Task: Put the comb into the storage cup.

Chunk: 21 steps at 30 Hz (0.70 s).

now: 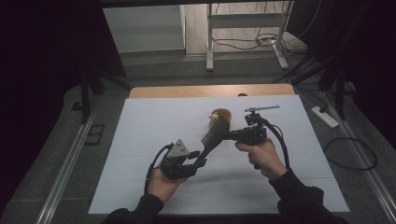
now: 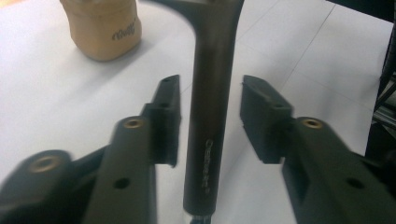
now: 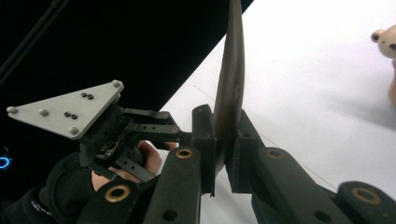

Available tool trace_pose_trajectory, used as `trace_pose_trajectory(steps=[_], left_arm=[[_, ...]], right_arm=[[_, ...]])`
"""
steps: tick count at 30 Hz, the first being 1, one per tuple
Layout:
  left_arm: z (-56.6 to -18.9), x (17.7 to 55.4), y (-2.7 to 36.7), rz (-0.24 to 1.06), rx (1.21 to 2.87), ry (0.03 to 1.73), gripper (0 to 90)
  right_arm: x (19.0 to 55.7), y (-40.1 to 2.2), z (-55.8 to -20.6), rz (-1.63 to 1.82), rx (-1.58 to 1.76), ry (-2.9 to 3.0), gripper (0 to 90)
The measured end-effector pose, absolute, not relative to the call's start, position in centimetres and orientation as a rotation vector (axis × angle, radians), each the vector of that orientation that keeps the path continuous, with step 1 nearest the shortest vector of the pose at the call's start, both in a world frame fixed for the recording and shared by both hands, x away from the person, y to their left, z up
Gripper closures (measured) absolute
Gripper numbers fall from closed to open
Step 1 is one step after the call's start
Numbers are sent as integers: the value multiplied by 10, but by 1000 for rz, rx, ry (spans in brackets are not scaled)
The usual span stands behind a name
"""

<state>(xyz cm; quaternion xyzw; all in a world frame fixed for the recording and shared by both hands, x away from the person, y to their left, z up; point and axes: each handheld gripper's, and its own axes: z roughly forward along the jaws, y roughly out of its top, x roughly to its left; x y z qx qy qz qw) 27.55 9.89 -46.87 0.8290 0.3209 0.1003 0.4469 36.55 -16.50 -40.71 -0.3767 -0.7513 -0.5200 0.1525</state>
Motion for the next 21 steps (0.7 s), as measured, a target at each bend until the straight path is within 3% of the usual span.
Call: trace_pose_trajectory(steps=[8, 21], left_arm=[[-472, 278, 100, 209, 2066, 815, 369], [-472, 276, 109, 211, 2053, 856, 144]], right_arm=[[364, -168, -406, -1488, -1072, -2205, 835], [364, -172, -404, -1503, -1091, -2243, 835]])
